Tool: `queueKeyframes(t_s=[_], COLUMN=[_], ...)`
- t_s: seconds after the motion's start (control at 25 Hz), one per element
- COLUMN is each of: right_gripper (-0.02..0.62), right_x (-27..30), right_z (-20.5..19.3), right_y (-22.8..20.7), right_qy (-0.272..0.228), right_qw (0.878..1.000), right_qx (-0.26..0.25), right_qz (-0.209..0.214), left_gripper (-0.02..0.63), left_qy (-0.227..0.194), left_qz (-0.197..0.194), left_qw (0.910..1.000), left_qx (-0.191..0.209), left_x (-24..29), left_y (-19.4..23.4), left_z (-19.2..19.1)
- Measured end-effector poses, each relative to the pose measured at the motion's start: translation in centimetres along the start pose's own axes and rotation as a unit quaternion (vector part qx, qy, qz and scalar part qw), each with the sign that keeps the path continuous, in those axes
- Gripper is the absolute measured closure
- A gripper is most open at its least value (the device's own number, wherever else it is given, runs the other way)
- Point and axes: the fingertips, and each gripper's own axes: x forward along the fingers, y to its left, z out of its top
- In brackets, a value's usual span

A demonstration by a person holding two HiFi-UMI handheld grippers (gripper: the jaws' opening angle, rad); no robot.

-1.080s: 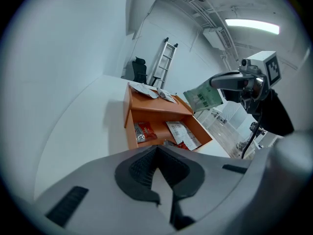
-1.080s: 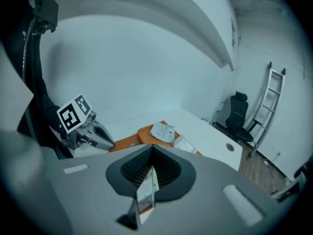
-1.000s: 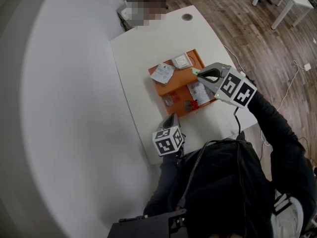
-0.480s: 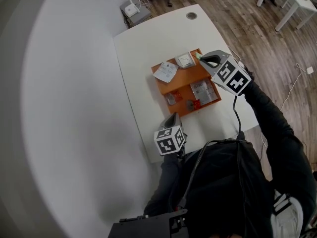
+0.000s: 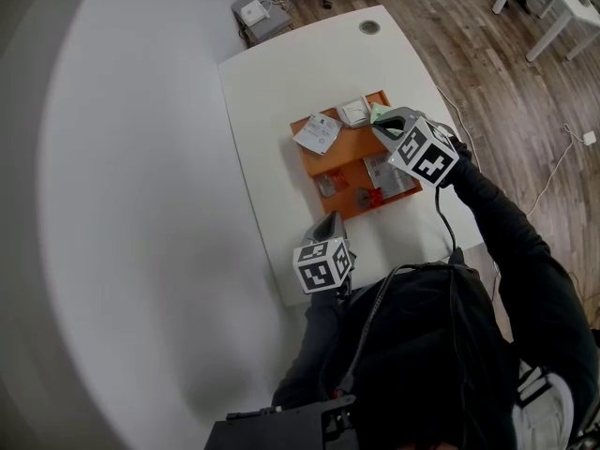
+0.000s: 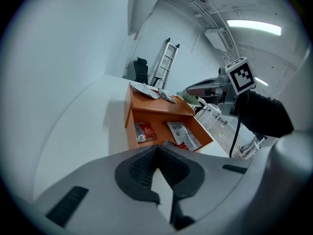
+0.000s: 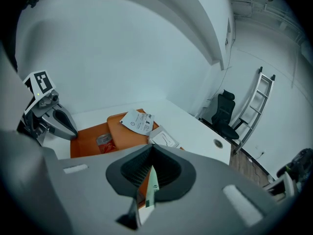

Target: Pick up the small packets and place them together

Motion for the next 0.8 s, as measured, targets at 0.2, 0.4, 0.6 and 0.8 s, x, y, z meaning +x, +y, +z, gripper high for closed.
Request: queueKeyframes(t_s=[0.2, 0.4, 0.6, 0.8], right_gripper=[0.592, 0.586, 0.496, 0.468], right_x=[1.2, 2.2, 2.7, 1.3], right_z=[-0.9, -1.8, -2.2, -1.7], right_y=[0.8, 1.9, 2.6, 2.0], right_qy=[0.018, 0.035, 0.047, 0.035], right_qw=[1.000, 0.999, 0.998, 0.998], right_qx=[-0.007, -0.013, -0.015, -0.029], right_qz=[0.009, 0.027, 0.045, 0.036], left_gripper=[0.611, 0.611, 0.611, 0.611], left_qy=[0.001, 0.000, 0.000, 0.000], left_qz=[0.001, 0.001, 0.000, 0.000], left_qw=[1.0000, 1.0000, 1.0000, 1.0000], left_qx=[-0.001, -0.002, -0.001, 0.000], left_x=[0.1, 0.0, 0.0, 0.2], left_y=[0.0, -0.1, 0.0, 0.0], left_z=[-0.1, 0.0, 0.0, 0.0])
